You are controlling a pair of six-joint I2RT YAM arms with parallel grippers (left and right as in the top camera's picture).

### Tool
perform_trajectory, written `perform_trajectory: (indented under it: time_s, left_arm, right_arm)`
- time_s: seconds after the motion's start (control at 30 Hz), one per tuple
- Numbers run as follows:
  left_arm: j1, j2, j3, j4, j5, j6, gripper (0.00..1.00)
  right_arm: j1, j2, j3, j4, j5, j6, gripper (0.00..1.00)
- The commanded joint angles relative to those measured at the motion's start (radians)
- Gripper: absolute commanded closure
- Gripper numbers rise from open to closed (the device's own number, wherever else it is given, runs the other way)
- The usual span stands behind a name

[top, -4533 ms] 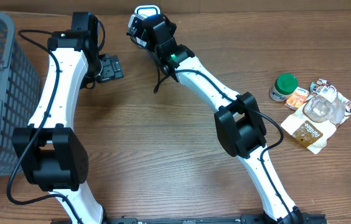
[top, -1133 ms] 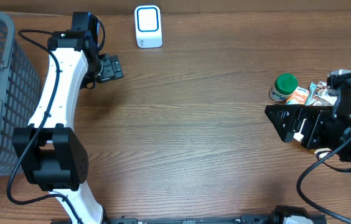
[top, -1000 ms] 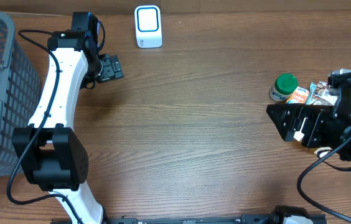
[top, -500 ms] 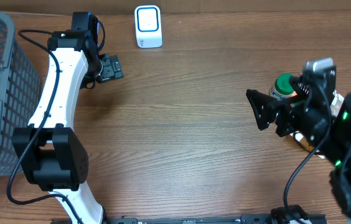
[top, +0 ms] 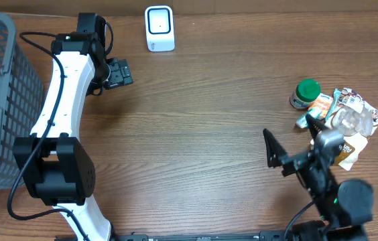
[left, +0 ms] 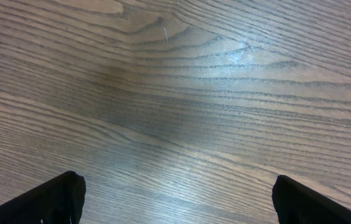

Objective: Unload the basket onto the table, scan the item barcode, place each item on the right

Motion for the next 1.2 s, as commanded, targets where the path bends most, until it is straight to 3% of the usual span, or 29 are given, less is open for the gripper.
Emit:
perform_trajectory:
  time_s: [0.0,0.17,0.4,1.17]
  left_arm:
    - [-0.001,0.003,0.009,0.0,-0.013,0.003,0.01]
    - [-0.001,0.003,0.009,0.0,-0.013,0.003,0.0]
    - [-0.001,0.003,0.009,0.0,-0.013,0.003,0.01]
    - [-0.001,0.003,0.009,0.0,-0.013,0.003,0.0]
  right_arm:
    - [0.008,-0.12,-0.138,0.069,0.013,0.006,0.0]
    - [0.008,-0.264,-0.284,0.107,0.013,0.023,0.0]
    - [0.021,-0.261,-0.364,0.123,0.012,0.032,0.0]
    - [0.032,-0.261,-0.366,0.089,0.013,0.062,0.0]
